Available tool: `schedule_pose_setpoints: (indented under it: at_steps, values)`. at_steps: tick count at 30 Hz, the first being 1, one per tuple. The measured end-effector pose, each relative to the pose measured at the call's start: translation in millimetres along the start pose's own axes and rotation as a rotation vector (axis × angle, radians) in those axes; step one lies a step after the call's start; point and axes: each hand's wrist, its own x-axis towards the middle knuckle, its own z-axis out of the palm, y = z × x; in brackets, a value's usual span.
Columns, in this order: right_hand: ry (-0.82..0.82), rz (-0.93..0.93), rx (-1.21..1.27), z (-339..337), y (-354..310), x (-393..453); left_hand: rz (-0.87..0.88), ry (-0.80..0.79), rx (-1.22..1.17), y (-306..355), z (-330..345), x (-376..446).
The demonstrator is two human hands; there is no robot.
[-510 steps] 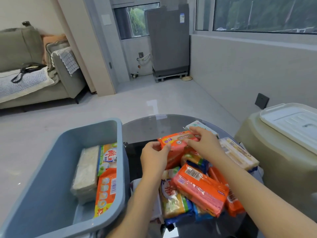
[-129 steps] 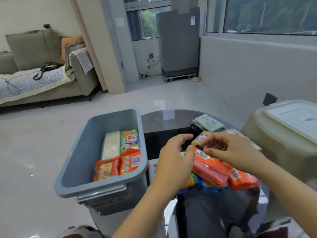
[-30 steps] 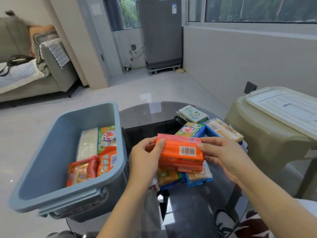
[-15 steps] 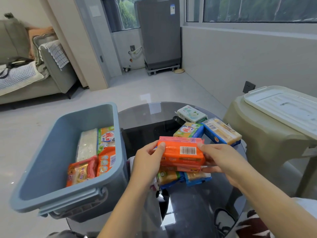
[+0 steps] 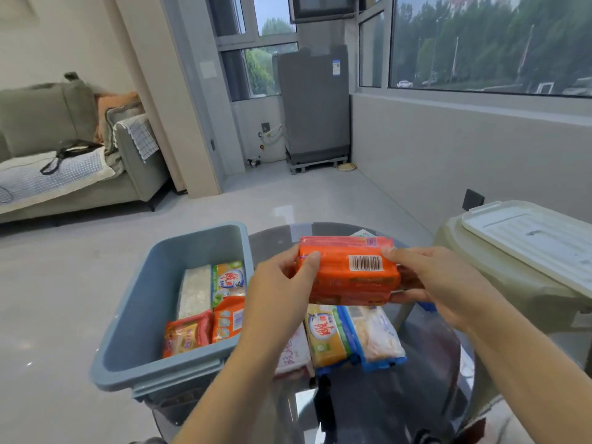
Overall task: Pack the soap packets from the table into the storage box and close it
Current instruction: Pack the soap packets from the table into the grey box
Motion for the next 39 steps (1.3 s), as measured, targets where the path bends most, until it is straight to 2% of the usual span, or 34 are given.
schedule_pose_setpoints:
  at_steps: [6,11,22,28,34,39]
  values:
    - [-0.046,-0.029,0.039,37.8,-29.0,8.3,0.023,0.027,0.006,16.1,-46.2,15.0]
    - [-0.056,-0.005,0.086,85.8,-39.3,26.0,-0.093,0.107,-0.016,13.0,-89.9,34.4]
    - [-0.148,0.025,-0.066,167.6,-49.0,65.1,-0.228,0.202,0.001,-13.5,-147.4,49.4]
    - [-0.212,-0.111,-0.433,188.5,-63.6,91.4,-0.367,0.219,-0.114,-34.9,-150.8,48.1]
    - [-0.432,-0.200,-0.835,207.7,-86.8,120.6,-0.626,0.201,-0.368,-54.2,-145.3,48.5]
    - [-0.600,-0.207,-1.050,228.9,-85.4,141.2,-0.759,0.166,-0.363,-69.0,-141.0,55.0]
